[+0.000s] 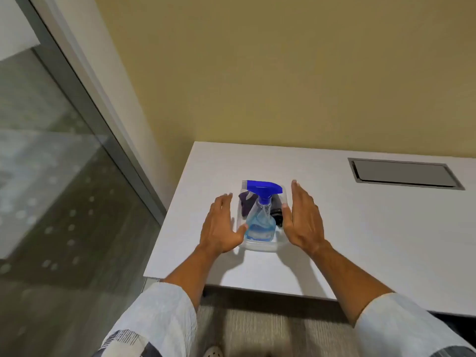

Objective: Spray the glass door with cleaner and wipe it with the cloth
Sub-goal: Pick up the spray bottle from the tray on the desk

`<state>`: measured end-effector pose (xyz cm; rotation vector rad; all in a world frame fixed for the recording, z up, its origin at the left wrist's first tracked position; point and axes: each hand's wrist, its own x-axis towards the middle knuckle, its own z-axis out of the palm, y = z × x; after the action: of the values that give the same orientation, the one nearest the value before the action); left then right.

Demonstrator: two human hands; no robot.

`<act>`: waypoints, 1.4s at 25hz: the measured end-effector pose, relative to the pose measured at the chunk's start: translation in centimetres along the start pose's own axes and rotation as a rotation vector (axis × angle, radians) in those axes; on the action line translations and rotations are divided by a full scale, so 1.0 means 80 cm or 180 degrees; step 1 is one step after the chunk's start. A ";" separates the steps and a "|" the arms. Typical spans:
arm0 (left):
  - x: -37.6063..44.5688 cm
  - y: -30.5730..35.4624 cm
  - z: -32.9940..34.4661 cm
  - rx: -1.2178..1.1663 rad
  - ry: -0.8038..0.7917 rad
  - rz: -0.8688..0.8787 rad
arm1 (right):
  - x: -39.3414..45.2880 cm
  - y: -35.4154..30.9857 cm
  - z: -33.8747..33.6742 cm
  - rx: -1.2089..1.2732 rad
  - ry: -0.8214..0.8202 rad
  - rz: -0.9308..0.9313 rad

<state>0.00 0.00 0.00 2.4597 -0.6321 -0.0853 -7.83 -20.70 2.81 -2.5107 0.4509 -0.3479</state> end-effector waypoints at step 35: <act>-0.032 0.063 -0.054 -0.1111 0.0391 -0.0418 | 0.028 -0.053 -0.024 0.0646 -0.1215 -0.0948</act>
<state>-3.52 -0.11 6.21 2.1463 -0.3665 -0.0872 -5.41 -19.16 7.14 -2.3665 -0.1056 -0.0173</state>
